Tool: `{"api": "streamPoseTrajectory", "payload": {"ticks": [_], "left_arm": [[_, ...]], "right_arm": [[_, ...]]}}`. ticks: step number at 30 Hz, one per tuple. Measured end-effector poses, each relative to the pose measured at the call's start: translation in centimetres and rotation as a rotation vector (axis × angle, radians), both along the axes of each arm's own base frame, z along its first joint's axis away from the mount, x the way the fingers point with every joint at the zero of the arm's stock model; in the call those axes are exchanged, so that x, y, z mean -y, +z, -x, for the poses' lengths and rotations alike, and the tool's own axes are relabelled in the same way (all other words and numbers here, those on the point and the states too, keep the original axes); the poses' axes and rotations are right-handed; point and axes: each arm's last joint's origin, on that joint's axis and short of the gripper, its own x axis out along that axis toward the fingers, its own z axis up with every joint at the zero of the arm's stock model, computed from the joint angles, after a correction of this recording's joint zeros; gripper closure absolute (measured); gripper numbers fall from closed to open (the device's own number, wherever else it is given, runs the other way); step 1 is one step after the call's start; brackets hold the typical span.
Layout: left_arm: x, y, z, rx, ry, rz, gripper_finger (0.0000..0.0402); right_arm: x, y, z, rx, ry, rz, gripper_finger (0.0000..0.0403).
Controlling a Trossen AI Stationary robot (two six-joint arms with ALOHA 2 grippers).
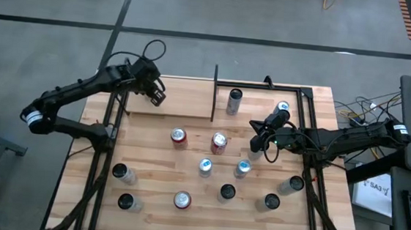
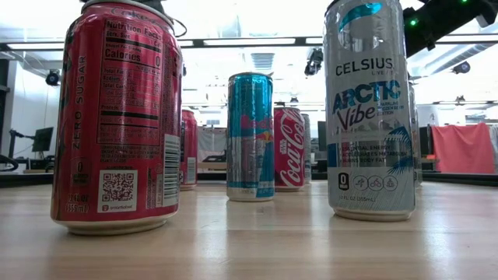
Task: Place canned beverage on shelf
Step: Put the top right white and pink soda can on the shelf
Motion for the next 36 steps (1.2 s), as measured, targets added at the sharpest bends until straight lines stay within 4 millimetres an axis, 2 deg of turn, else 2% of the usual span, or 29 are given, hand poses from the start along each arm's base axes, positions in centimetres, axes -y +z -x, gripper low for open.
{"api": "streamPoseTrajectory", "payload": {"ticks": [10, 23, 30, 34, 36], "left_arm": [[-0.6, 0.3, 0.1, -0.037, 0.086, -0.127, 0.0402], [-1.4, 0.3, 0.8, -0.064, 0.148, -0.156, 0.0402], [-0.4, 2.9, 0.0, 0.055, 0.070, -0.175, 0.0402], [-0.3, 2.8, -0.1, 0.055, 0.044, -0.134, 0.0402], [-0.3, 2.1, -0.1, 0.011, 0.045, -0.098, 0.0402]], "right_arm": [[0.0, 0.0, 0.0, -0.001, 0.000, 0.000, 0.0390], [0.0, 0.0, 0.0, -0.001, 0.000, 0.000, 0.0390], [0.0, 0.0, 0.0, 0.002, -0.002, -0.003, 0.0390], [0.0, 0.0, 0.0, 0.002, -0.002, -0.004, 0.0390], [0.0, 0.0, 0.0, 0.003, -0.002, -0.005, 0.0390]]}}
